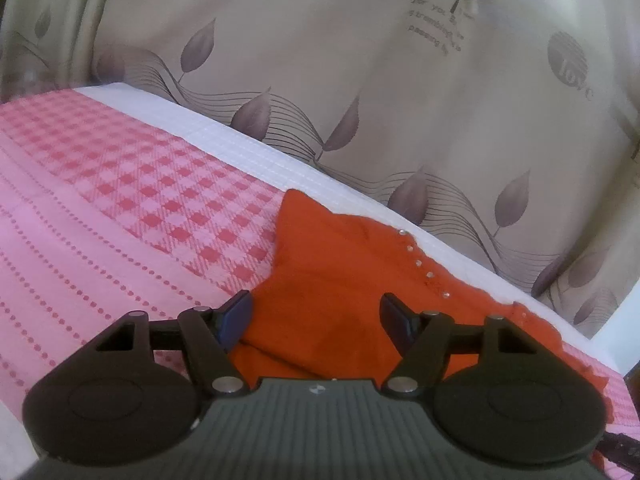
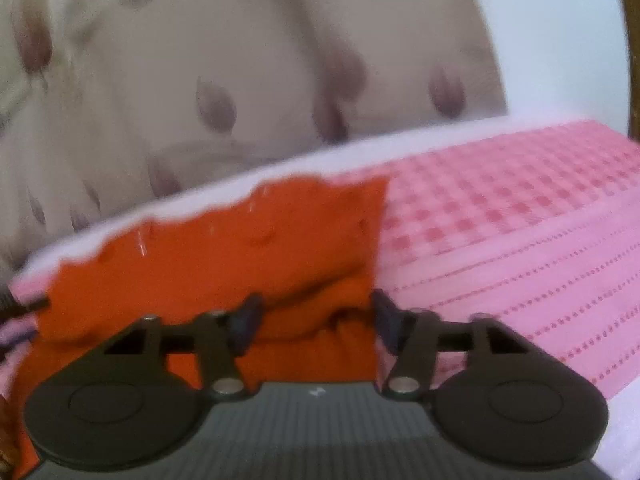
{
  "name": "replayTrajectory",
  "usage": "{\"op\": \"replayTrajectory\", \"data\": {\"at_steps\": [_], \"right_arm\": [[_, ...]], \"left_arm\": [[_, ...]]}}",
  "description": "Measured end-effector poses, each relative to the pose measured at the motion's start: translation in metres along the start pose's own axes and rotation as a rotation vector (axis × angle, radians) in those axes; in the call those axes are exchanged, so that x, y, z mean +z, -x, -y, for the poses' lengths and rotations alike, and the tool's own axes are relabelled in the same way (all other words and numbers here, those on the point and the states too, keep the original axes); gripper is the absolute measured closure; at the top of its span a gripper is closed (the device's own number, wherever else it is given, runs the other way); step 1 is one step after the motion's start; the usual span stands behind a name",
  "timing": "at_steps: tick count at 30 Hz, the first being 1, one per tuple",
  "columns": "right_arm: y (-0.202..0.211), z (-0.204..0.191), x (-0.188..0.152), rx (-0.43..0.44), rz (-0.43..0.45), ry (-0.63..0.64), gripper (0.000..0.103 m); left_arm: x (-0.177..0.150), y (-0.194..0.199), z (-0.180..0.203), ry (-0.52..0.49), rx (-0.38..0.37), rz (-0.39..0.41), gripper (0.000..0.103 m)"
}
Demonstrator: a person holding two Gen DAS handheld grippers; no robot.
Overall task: Fold small clothes
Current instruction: 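Fold the sweater lengthwise with both grippers and release, smoothing it flat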
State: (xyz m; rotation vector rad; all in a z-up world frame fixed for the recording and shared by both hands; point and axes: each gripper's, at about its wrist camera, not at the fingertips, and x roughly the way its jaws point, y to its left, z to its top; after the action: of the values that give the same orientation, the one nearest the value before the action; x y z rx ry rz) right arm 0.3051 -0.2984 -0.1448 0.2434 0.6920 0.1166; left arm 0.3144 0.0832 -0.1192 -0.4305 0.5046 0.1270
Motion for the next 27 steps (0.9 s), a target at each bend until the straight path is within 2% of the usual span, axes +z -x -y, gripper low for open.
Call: {"op": "replayTrajectory", "data": {"at_steps": [1,3,5,8,9,10,11,12,13,16,22,27], "right_arm": [[-0.004,-0.006,0.000,-0.020,-0.004,0.036,0.038],[-0.009,-0.013,0.000,-0.019,-0.020,0.093,0.026],[-0.010,-0.013,-0.001,-0.020,-0.020,0.096,0.026],[0.001,-0.002,-0.004,-0.006,-0.015,0.054,0.024],[0.009,0.004,-0.008,-0.031,-0.009,0.014,0.023],[0.025,0.009,-0.014,-0.041,0.010,-0.035,0.023],[0.042,0.012,-0.022,-0.025,0.034,-0.071,0.020],[0.059,0.018,-0.031,0.000,0.055,-0.104,0.012],[0.078,0.022,-0.043,0.010,0.069,-0.120,0.009],[0.121,0.027,-0.072,-0.030,0.101,-0.102,0.008],[0.162,0.027,-0.119,-0.054,0.009,-0.047,0.007],[0.180,0.012,-0.149,-0.100,0.000,0.055,0.000]], "left_arm": [[0.000,0.000,0.000,0.001,0.009,0.005,0.032],[0.000,-0.001,0.002,-0.004,0.022,0.005,0.032],[0.000,0.000,0.005,-0.018,0.029,0.005,0.032],[0.000,0.006,0.005,-0.059,-0.010,-0.014,0.022],[0.001,0.012,0.007,-0.095,0.009,-0.020,0.019],[0.001,0.020,0.009,-0.133,0.040,-0.017,0.002],[-0.002,0.033,0.008,-0.178,0.084,0.013,0.003],[-0.005,0.045,0.006,-0.202,0.106,0.044,0.000],[-0.008,0.055,0.003,-0.220,0.108,0.059,0.000],[-0.015,0.080,-0.006,-0.246,0.087,0.037,0.000],[-0.031,0.108,-0.012,-0.283,0.089,-0.015,0.000],[-0.039,0.128,-0.018,-0.293,0.080,-0.025,0.000]]}}
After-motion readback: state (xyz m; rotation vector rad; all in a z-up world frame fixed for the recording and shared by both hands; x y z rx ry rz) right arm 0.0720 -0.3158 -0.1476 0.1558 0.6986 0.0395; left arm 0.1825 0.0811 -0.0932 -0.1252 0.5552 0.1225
